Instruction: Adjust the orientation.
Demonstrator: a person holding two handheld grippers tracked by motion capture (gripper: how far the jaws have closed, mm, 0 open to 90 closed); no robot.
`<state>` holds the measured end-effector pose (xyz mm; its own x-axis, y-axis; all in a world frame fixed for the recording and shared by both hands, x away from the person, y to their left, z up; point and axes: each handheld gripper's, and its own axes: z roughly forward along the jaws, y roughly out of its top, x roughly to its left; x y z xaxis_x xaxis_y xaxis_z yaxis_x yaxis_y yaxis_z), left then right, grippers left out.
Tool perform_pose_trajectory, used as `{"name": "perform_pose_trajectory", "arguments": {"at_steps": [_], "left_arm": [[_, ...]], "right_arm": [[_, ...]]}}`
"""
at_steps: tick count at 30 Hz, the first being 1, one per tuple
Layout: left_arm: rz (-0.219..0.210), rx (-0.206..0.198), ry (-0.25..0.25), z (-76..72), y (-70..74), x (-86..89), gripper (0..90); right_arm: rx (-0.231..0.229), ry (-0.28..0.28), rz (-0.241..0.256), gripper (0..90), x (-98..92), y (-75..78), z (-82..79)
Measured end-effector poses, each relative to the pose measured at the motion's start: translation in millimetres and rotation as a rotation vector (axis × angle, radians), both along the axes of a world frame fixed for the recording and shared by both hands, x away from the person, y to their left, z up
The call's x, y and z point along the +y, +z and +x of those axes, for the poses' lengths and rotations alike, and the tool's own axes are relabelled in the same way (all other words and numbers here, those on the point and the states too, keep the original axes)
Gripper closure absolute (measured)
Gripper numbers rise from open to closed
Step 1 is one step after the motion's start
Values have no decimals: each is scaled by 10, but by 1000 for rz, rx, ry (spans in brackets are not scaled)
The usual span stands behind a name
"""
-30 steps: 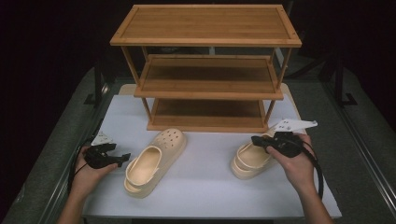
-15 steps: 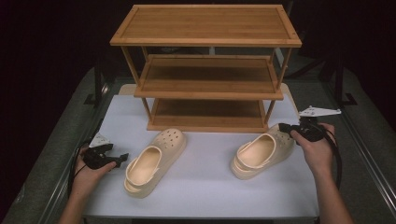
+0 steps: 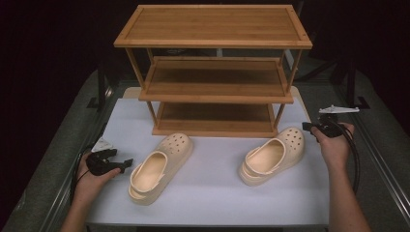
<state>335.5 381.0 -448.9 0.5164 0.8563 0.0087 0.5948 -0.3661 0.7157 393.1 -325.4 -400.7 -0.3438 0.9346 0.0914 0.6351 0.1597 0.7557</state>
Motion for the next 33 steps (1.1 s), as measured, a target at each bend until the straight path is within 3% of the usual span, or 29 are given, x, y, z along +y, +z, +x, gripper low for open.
{"name": "perform_pose_trajectory", "arguments": {"at_steps": [9, 17, 33], "left_arm": [[1, 1, 0, 0, 1, 0, 179], [-2, 3, 0, 3, 0, 4, 180], [-4, 3, -1, 6, -3, 5, 180]], "right_arm": [[29, 0, 24, 899, -56, -106, 66], [48, 39, 27, 899, 15, -149, 83], [43, 95, 41, 899, 220, -195, -42]]}}
